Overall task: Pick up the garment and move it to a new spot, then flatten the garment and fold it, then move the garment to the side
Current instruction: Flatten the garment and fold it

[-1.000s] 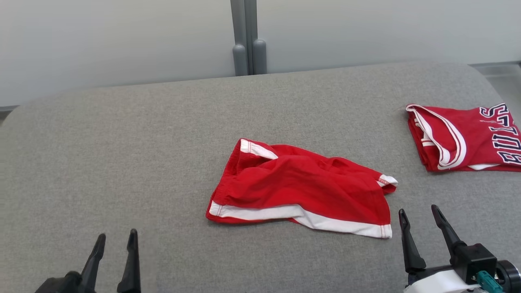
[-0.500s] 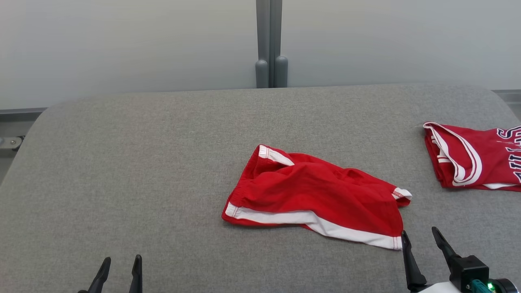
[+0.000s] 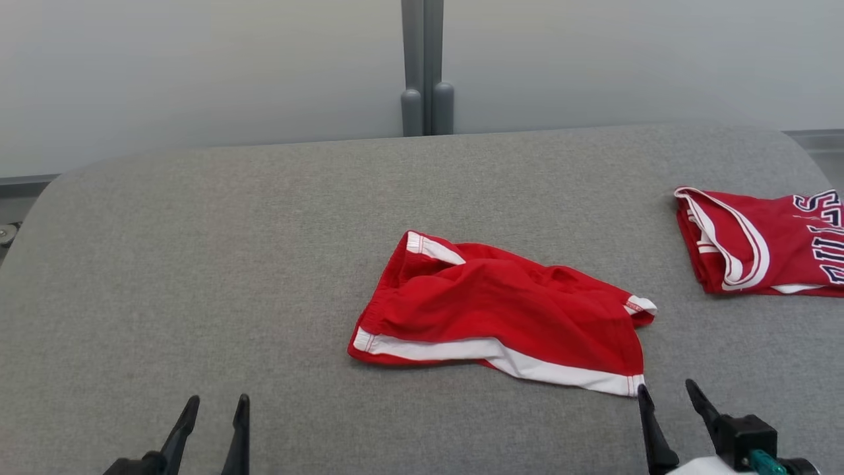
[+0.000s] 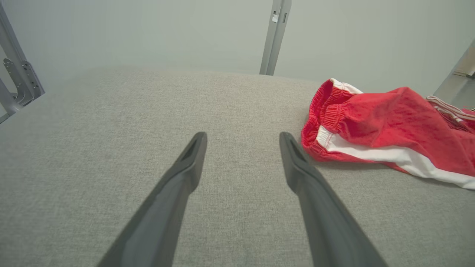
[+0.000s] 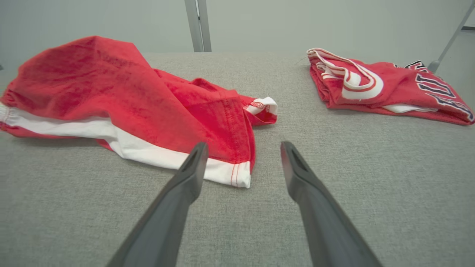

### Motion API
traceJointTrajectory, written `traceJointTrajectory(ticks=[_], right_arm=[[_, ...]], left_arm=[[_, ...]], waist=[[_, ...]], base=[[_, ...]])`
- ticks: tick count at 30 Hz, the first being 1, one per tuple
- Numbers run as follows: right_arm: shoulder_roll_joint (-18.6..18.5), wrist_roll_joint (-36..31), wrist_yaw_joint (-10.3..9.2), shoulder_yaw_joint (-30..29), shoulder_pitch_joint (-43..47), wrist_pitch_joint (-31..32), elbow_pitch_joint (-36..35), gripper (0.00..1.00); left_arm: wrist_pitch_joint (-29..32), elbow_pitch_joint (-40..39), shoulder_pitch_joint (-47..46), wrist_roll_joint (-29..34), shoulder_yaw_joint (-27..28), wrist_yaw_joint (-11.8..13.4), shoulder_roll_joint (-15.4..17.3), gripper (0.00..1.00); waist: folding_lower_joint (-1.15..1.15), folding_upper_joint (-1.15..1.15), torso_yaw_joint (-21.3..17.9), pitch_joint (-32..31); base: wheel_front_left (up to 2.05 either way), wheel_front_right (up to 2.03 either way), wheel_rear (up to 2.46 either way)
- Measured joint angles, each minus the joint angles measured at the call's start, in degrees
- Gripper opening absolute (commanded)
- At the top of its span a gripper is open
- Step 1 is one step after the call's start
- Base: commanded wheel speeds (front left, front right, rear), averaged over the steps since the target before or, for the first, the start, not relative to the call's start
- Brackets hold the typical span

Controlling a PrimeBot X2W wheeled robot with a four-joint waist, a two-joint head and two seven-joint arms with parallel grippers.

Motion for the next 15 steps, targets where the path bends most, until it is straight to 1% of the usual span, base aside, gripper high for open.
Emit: traceJointTrajectory(ticks=[2,6,9,11,15], right_arm=[[-0.1,0.5,0.02,0.5,-1.8,2.5,0.7,1.0],[-3.1,0.6,0.03,2.3,-4.5,11.5,0.3,1.0],[-4.4,1.2,0.02,3.3,-5.9,17.4,0.1,1.0],[-5.0,1.7,0.02,3.5,-6.8,19.6,0.1,1.0],[-5.0,2.9,0.02,4.2,-8.9,21.6,1.6,1.0]], left_arm=[[0.2,-0.2,-1.5,-0.4,-1.5,-0.1,0.0,1.0],[7.0,0.8,-5.2,-1.0,-5.7,-0.2,0.7,1.0],[11.4,1.3,-9.8,-2.5,-8.2,-0.2,0.7,1.0],[13.7,1.9,-12.1,-3.0,-9.9,-0.2,0.8,1.0],[15.3,4.3,-16.0,-4.5,-12.9,-0.2,1.1,1.0]], waist=[[0.0,0.0,-0.5,0.3],[0.0,0.0,-0.9,1.6],[0.0,0.0,-1.0,3.0],[0.0,0.0,-1.0,4.1],[0.0,0.0,-1.2,6.0]], base=[[0.0,0.0,0.0],[0.0,0.0,0.0],[0.0,0.0,0.0],[0.0,0.0,0.0],[0.0,0.0,0.0]])
